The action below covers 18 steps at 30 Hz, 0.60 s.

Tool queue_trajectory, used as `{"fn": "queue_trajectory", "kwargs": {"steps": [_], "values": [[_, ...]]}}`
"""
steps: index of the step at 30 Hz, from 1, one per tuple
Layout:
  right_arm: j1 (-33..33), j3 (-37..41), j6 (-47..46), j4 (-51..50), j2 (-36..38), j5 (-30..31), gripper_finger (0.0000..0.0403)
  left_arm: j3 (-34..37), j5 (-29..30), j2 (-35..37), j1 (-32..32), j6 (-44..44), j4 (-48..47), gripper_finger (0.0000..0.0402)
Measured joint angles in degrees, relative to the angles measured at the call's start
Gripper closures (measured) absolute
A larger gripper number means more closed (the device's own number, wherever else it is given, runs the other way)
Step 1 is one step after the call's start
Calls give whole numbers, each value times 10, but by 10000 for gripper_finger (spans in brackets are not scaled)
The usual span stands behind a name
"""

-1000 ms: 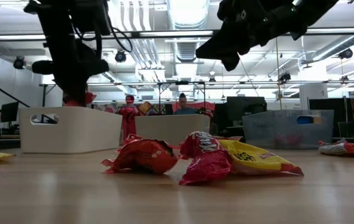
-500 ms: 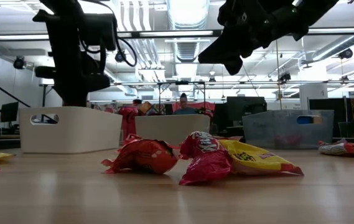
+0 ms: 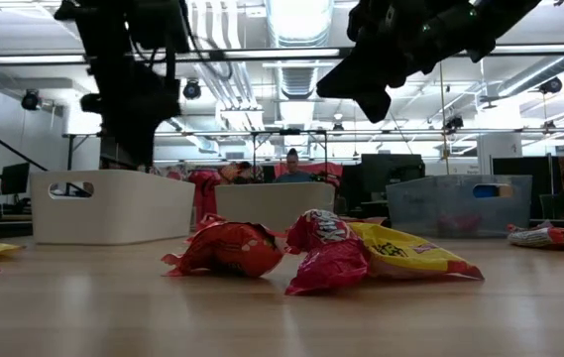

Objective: Sort candy
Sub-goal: Put the yellow candy into the gray bin

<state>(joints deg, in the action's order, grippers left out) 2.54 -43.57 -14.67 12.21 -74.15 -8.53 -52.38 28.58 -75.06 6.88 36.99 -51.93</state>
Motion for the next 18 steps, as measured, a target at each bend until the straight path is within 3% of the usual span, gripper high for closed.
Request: {"fn": "queue_trajectory", "kwargs": {"steps": [7, 14, 18], "values": [[-54, -9, -42, -24, 0, -4, 367, -5, -63, 35, -68, -172, 125, 297], [-135, -57, -70, -210, 0, 85, 367, -5, -76, 52, -151, -251, 225, 305], [-172, -73, -72, -289, 0, 101, 367, -5, -76, 53, -179, -258, 251, 306]]}}
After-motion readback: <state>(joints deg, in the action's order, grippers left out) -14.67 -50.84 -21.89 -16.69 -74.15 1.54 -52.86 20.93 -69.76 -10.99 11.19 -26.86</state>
